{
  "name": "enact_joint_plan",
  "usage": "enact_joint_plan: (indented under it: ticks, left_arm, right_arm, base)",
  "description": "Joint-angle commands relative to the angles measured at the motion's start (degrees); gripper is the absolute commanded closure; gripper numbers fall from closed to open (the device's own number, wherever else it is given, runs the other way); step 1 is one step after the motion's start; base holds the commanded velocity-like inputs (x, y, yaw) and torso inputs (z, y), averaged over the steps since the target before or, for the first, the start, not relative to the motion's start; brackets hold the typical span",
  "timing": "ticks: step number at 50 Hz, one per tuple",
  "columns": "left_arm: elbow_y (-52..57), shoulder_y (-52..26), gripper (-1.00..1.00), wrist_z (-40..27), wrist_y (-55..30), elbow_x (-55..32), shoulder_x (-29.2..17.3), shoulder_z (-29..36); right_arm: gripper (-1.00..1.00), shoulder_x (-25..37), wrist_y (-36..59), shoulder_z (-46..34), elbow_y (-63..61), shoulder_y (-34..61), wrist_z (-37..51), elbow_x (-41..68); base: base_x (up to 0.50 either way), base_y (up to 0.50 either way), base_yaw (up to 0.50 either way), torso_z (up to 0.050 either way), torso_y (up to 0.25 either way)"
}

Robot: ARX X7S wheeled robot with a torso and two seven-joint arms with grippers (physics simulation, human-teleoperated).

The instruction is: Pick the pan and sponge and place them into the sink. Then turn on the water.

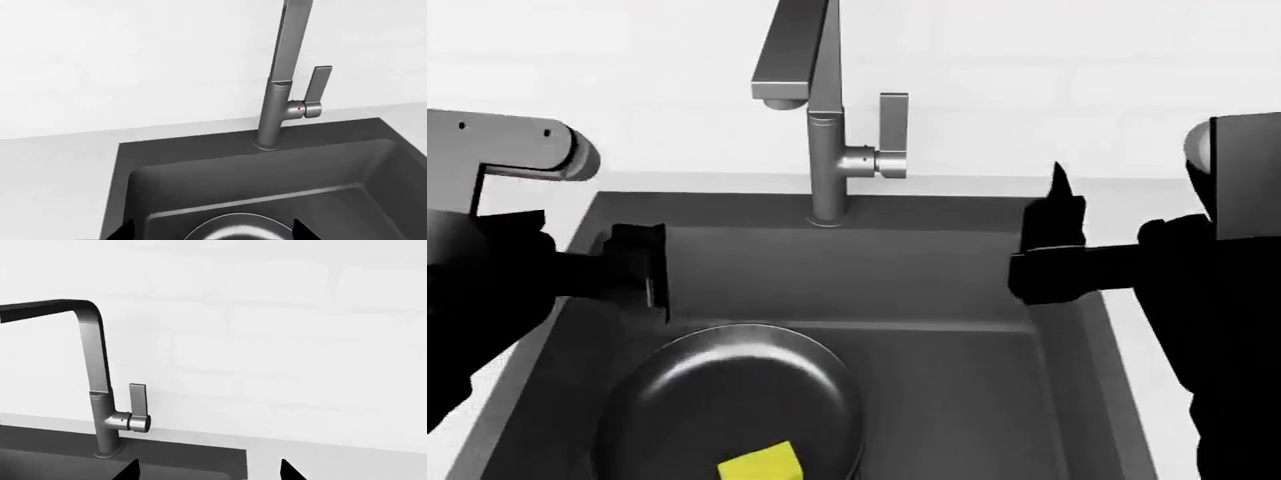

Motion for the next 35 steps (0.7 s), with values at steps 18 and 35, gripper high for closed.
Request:
enact_joint_plan:
  ticks: [18, 35]
  left_arm:
    - [2.9, 3.6, -1.0, 8.6, 13.6, 13.5, -7.1, -1.5]
    - [2.0, 5.0, -1.0, 9.9, 15.9, 13.6, -7.6, -2.8]
  right_arm:
    - [-1.0, -12.9, -4.5, -10.3, 18.2, 10.2, -7.2, -13.2]
    - [-1.0, -13.3, -6.7, -10.8, 18.9, 10.0, -9.0, -14.2]
  base:
    - [0.0, 0.0, 0.0, 0.0, 0.0]
    - [0.0, 0.0, 0.0, 0.0, 0.0]
